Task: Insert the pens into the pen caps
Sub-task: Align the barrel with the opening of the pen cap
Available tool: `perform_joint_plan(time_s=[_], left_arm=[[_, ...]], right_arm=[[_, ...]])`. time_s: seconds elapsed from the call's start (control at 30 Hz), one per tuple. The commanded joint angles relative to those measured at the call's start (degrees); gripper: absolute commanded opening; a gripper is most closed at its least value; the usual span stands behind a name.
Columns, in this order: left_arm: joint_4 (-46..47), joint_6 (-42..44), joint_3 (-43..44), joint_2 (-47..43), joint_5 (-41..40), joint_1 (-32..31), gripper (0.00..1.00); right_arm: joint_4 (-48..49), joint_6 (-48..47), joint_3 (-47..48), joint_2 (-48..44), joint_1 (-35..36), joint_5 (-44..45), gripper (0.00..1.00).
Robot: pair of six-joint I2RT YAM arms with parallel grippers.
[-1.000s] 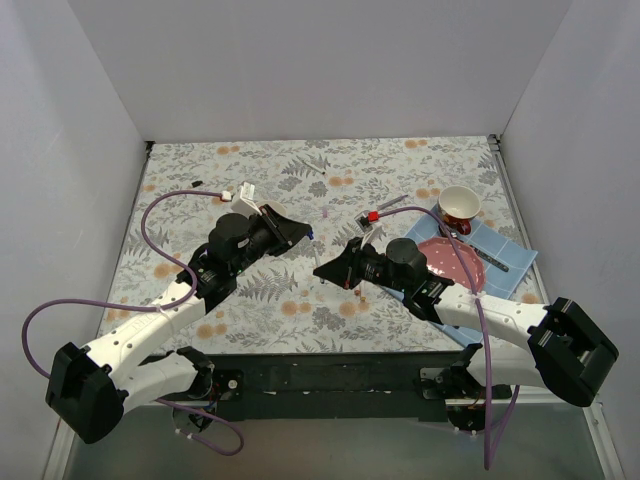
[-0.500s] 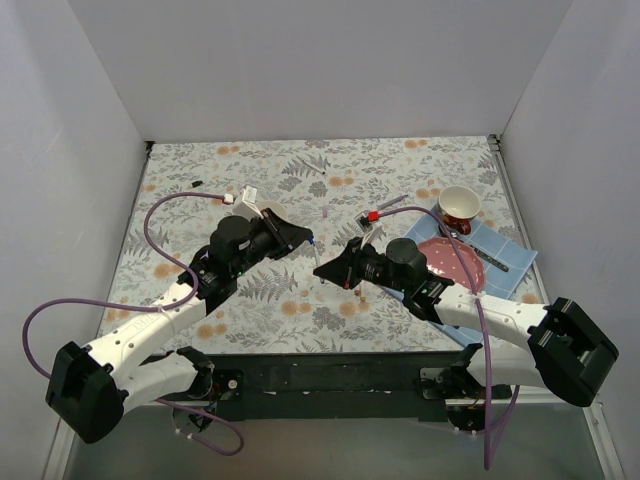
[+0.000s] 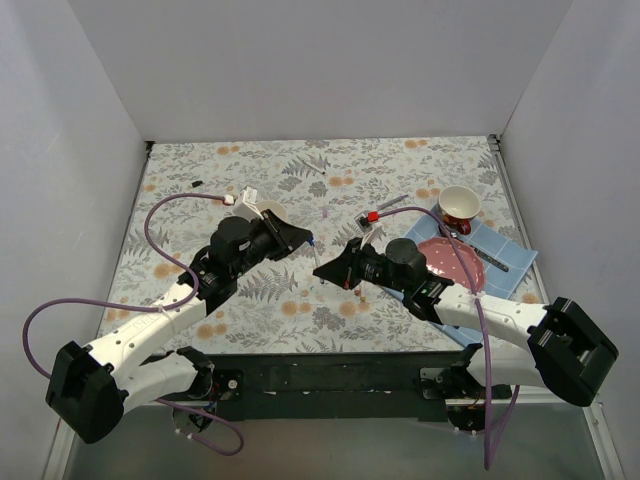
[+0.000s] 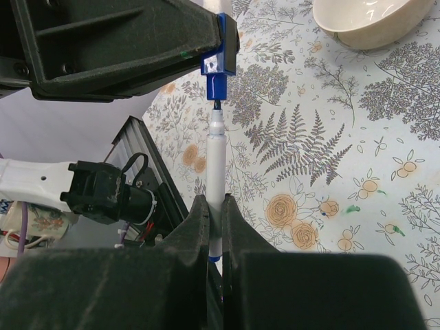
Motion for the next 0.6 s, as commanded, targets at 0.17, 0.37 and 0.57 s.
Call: perform_joint_plan(time_s=[0.17,0.37,0.57], left_arm=[[0.93,0.12,-0.44,-1.37,1.22,-0.07,0.00],[0.84,0.55,-0.79,-1.46,1.57,-0.07,0.00],[1.54,0.64,-1.75,-1.63,2.62,-0.07,0.00]], right_arm=[[3.05,0.47,2.94,0.86,0.40,0.09,0.01],[3.05,0.47,2.85,0.78,0.49,0.44,0.01],[3.14,0.55,3.11,0.34,0.40,0.88,0.01]])
